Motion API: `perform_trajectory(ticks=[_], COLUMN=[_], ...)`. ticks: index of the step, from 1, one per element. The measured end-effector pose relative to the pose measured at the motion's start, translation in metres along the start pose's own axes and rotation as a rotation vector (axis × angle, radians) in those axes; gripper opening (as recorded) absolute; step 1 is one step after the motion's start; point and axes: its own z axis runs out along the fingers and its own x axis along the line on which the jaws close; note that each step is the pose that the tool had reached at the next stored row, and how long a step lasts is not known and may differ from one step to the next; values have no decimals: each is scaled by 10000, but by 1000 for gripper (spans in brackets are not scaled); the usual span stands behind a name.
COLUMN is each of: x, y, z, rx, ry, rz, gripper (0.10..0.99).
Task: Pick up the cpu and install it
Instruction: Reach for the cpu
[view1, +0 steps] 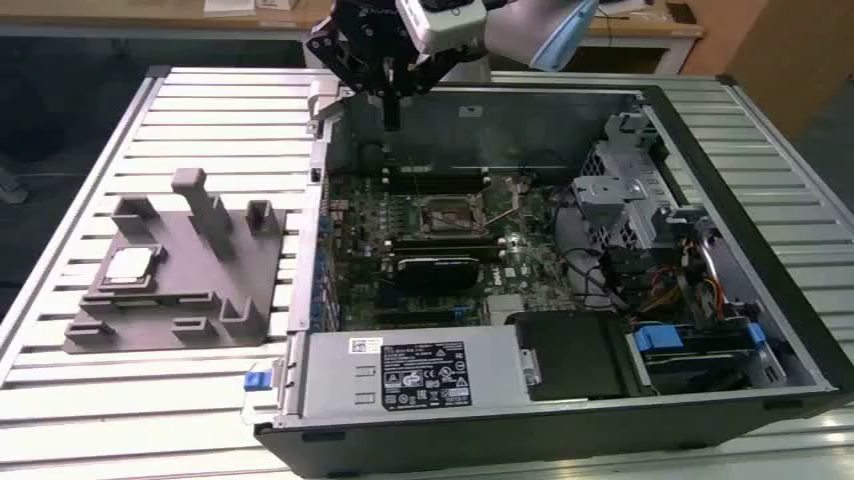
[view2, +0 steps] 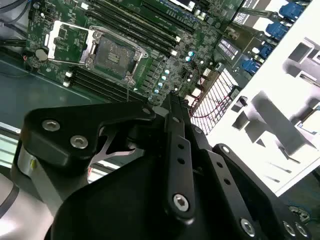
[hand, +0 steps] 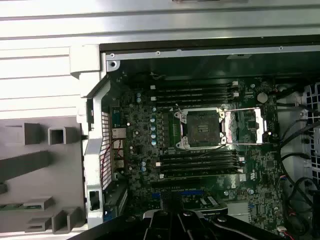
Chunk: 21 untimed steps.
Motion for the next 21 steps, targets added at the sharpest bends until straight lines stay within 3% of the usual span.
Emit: perform_trajectory(ticks=[12,21], x=[16,74], y=[-1,-6], z=[-1,-2], rx=[0,0], ry=[0,0], rz=[1,0], gripper=[106,106])
